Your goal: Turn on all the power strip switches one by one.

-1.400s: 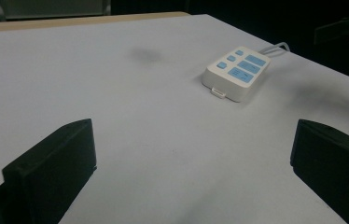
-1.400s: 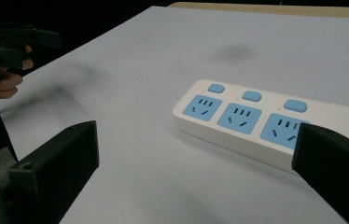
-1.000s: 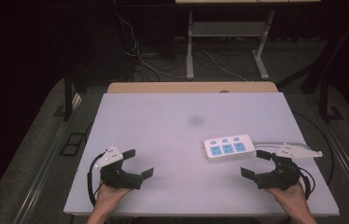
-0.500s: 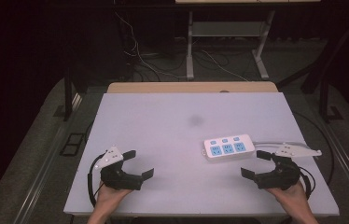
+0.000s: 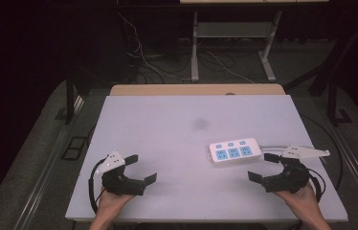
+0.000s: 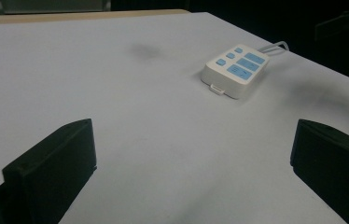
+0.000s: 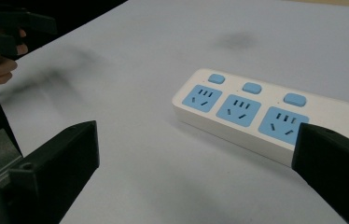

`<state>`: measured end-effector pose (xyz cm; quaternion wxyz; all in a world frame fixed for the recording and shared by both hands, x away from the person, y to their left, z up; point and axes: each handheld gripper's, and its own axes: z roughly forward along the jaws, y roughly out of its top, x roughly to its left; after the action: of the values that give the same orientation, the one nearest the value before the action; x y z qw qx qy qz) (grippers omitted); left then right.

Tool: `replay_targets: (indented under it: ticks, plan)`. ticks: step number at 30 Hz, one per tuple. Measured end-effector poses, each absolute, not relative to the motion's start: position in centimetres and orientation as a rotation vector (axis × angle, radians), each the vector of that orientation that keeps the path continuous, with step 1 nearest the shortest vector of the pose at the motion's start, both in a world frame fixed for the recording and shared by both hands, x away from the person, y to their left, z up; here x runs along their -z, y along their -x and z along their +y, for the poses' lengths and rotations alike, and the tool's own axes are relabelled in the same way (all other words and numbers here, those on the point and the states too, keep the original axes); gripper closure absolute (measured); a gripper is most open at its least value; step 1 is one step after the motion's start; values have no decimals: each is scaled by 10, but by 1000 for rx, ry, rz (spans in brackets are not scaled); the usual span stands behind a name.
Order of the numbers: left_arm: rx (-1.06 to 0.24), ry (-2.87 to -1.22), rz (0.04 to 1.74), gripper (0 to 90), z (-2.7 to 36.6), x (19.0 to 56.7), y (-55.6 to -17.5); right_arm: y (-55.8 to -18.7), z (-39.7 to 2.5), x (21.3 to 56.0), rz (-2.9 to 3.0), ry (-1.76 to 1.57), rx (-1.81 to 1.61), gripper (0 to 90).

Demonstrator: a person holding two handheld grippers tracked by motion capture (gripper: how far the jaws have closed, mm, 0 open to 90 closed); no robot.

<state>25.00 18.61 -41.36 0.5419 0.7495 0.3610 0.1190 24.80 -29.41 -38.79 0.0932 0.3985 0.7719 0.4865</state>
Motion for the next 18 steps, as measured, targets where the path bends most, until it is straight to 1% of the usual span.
replay_targets:
  ticks: [18]
  plan:
    - [-281,-1781,860,0,185,414,-250,-269,-300,373,2344,-1186,-1369,8]
